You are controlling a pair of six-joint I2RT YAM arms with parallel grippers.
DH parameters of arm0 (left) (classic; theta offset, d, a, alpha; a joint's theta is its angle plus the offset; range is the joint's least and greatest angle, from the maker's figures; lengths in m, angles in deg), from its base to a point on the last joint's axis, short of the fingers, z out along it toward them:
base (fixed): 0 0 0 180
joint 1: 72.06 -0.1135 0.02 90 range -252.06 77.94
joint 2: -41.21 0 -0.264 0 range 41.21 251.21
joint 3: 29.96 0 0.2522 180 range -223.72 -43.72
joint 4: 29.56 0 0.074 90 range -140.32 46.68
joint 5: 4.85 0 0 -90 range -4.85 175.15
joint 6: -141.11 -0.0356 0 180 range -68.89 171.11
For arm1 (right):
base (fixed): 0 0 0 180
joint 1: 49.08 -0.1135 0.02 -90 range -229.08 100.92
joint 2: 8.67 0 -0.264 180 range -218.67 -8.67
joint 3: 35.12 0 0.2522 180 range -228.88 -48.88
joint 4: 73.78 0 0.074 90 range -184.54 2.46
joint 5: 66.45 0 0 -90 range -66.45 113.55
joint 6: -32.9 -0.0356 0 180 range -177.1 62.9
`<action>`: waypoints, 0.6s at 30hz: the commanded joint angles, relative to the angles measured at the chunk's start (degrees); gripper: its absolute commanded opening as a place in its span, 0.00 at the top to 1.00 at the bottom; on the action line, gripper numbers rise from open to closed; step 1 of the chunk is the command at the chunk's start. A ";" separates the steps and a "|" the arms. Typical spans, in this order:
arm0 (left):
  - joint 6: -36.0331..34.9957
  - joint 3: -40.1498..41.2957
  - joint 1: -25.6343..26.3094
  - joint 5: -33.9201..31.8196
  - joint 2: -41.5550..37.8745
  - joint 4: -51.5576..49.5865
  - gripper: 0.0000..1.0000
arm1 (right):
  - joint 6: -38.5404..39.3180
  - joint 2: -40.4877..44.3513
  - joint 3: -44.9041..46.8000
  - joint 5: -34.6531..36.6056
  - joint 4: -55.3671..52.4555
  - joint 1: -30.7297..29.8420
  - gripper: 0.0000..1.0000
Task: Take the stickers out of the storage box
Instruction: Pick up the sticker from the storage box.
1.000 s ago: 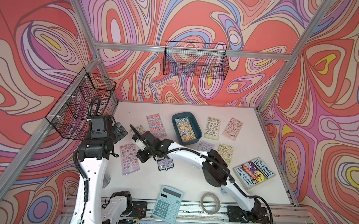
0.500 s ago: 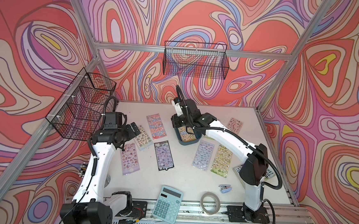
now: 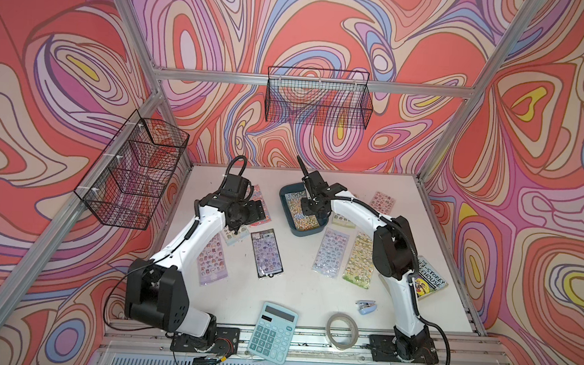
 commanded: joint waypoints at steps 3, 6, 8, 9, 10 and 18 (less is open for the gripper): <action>0.87 -3.94 3.11 1.49 6.37 2.72 0.23 | -0.69 -4.53 -5.16 -2.66 -1.16 2.41 0.56; 1.73 -4.82 3.35 3.13 8.91 4.13 0.22 | -0.71 -6.75 -7.13 -3.36 -0.37 2.67 0.54; 2.20 -5.47 3.59 3.74 10.29 4.79 0.22 | -0.88 -8.61 -8.92 -3.28 -0.78 2.73 0.54; 2.32 -5.91 3.79 3.98 11.18 4.90 0.23 | -1.12 -9.50 -9.65 -3.22 -0.96 2.77 0.55; 2.41 -6.35 3.90 4.19 11.82 5.06 0.24 | -1.42 -10.02 -9.88 -3.14 -0.85 2.82 0.55; 4.53 -9.64 5.02 6.65 17.76 6.50 0.23 | -3.37 -11.89 -8.76 -6.99 2.99 2.96 0.59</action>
